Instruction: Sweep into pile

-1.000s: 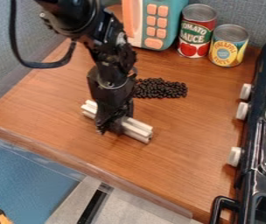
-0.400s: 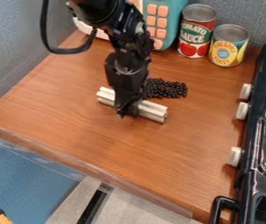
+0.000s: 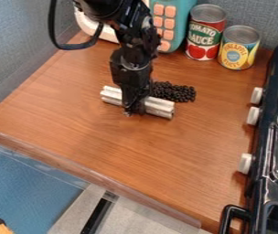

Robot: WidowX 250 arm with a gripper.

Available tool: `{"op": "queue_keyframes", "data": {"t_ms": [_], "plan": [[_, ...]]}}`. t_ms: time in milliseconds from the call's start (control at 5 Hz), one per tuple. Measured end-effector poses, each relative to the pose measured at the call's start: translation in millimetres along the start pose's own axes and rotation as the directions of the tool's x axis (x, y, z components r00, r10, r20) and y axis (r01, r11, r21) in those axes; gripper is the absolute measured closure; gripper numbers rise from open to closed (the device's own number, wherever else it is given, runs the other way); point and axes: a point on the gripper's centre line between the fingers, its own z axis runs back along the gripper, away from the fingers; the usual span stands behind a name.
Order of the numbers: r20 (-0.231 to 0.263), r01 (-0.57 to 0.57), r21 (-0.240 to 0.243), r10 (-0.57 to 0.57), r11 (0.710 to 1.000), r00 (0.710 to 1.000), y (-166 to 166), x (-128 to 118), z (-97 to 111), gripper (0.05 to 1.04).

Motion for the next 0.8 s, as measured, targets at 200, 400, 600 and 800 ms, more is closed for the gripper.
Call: {"op": "queue_keyframes", "data": {"t_ms": [200, 400, 600, 800], "plan": [[0.005, -0.035, -0.003, 0.035, 0.999, 0.999, -6.1, 3.7, -0.7, 0.677], [-0.009, -0.063, 0.004, 0.063, 0.998, 0.998, -3.9, 5.0, -0.1, 0.677], [-0.025, -0.088, 0.053, 0.089, 0.995, 0.996, 11.4, 7.7, 7.7, 0.677], [-0.087, -0.090, 0.031, 0.092, 0.995, 0.992, 14.7, 5.0, 36.8, 0.677]]}}
